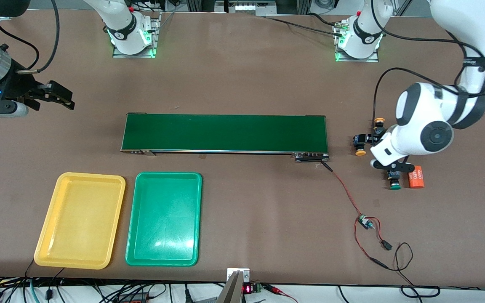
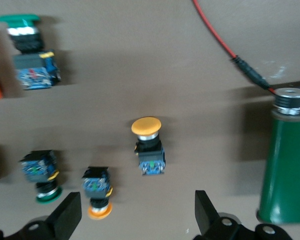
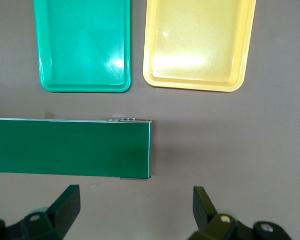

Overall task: Sort buttons by color to trays
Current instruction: 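Lower the left gripper and grasp the yellow-capped button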

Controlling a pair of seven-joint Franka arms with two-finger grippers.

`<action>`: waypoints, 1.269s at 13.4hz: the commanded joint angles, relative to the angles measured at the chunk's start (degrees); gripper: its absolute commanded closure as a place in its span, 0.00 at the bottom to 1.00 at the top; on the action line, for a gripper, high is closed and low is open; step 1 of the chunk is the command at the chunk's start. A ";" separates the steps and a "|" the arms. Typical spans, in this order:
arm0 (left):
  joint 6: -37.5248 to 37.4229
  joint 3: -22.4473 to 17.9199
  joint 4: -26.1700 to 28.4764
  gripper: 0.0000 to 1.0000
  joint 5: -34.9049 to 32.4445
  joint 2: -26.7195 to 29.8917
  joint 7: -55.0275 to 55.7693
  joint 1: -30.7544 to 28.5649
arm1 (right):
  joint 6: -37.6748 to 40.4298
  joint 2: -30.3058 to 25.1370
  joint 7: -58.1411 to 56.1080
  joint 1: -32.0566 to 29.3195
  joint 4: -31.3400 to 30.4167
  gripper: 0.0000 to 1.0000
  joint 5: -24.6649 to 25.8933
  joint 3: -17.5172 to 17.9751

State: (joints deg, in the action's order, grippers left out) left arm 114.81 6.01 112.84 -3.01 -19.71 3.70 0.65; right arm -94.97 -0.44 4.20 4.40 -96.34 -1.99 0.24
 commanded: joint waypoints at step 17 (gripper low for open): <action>-4.12 6.87 -1.41 0.87 0.46 2.50 2.35 3.29 | -0.39 0.26 0.99 0.88 -0.07 0.00 0.50 0.02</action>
State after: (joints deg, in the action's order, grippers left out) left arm 128.23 8.17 121.78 -3.01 -19.12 4.55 1.29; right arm -95.05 -0.27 4.29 4.87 -96.35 -1.99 0.24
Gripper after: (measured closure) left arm 0.568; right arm 0.000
